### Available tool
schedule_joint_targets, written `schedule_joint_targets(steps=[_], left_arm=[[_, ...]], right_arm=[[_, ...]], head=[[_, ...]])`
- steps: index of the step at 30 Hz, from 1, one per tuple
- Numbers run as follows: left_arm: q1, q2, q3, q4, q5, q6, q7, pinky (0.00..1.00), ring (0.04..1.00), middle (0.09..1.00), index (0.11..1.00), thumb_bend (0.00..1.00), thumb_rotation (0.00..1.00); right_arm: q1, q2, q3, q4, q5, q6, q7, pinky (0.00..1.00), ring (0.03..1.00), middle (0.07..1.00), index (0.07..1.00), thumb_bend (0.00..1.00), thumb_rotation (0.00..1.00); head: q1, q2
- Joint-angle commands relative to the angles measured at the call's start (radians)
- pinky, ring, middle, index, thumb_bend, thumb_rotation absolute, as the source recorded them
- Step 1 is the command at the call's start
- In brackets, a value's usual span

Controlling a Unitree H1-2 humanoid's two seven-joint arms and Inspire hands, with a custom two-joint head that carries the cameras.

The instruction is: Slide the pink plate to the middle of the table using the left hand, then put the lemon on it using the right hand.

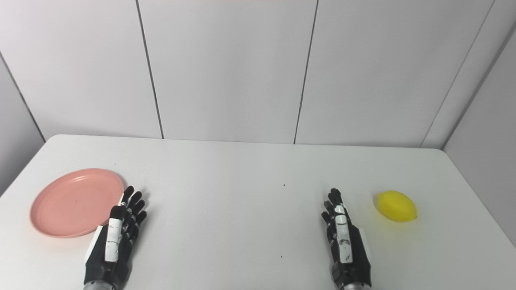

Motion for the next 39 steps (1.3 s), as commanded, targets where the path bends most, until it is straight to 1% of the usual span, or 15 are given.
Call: schedule_joint_targets(steps=[1, 7, 12, 16, 24, 27, 30, 36, 39], left_arm=[[0.016, 0.003, -0.001, 0.024, -0.004, 0.05, -0.003, 1.0, 1.0, 0.997, 1.0, 0.88, 0.95], [0.013, 0.006, 0.003, 0.022, -0.008, 0.055, -0.004, 1.0, 1.0, 0.998, 1.0, 0.88, 0.95], [0.01, 0.01, 0.004, 0.031, -0.01, 0.048, -0.008, 1.0, 1.0, 0.996, 1.0, 0.88, 0.95], [0.008, 0.011, 0.005, 0.036, -0.008, 0.048, -0.009, 1.0, 1.0, 0.993, 1.0, 0.88, 0.95], [0.005, 0.013, 0.007, 0.038, -0.008, 0.049, -0.012, 1.0, 1.0, 0.997, 1.0, 0.9, 0.95], [0.003, 0.018, 0.011, 0.04, -0.012, 0.05, -0.016, 1.0, 1.0, 0.997, 1.0, 0.9, 0.95], [0.004, 0.026, 0.012, 0.037, -0.016, 0.05, -0.021, 1.0, 1.0, 1.0, 1.0, 0.9, 0.96], [0.003, 0.028, 0.012, 0.038, -0.02, 0.054, -0.022, 1.0, 1.0, 1.0, 1.0, 0.89, 0.95], [0.001, 0.022, 0.009, 0.044, -0.014, 0.053, -0.017, 1.0, 1.0, 0.998, 1.0, 0.89, 0.96]], right_arm=[[0.043, 0.005, -0.002, 0.047, 0.003, -0.032, 0.012, 1.0, 0.99, 0.986, 0.965, 0.73, 0.94], [0.042, 0.008, 0.0, 0.041, 0.001, -0.02, 0.008, 1.0, 0.991, 0.989, 0.967, 0.73, 0.95], [0.04, 0.011, 0.003, 0.046, -0.002, -0.03, 0.01, 1.0, 0.991, 0.99, 0.966, 0.73, 0.95], [0.039, 0.015, 0.001, 0.044, 0.002, -0.026, 0.009, 1.0, 0.99, 0.988, 0.962, 0.74, 0.94], [0.035, 0.015, 0.002, 0.051, -0.004, -0.037, 0.01, 1.0, 0.984, 0.984, 0.956, 0.72, 0.94], [0.034, 0.021, 0.004, 0.05, -0.006, -0.035, 0.007, 1.0, 0.989, 0.984, 0.956, 0.72, 0.94], [0.034, 0.026, 0.01, 0.046, -0.021, -0.03, -0.001, 1.0, 0.984, 0.979, 0.958, 0.72, 0.95], [0.032, 0.029, 0.006, 0.052, -0.012, -0.044, 0.006, 1.0, 0.986, 0.982, 0.957, 0.72, 0.93], [0.032, 0.023, 0.003, 0.051, -0.008, -0.035, 0.009, 1.0, 0.985, 0.983, 0.958, 0.72, 0.93]], head=[[0.0, 0.001], [-0.01, 0.003], [-0.01, -0.001], [-0.012, 0.004], [-0.017, 0.006], [-0.045, 0.009], [-0.059, 0.01], [-0.041, 0.011], [-0.017, 0.004]])
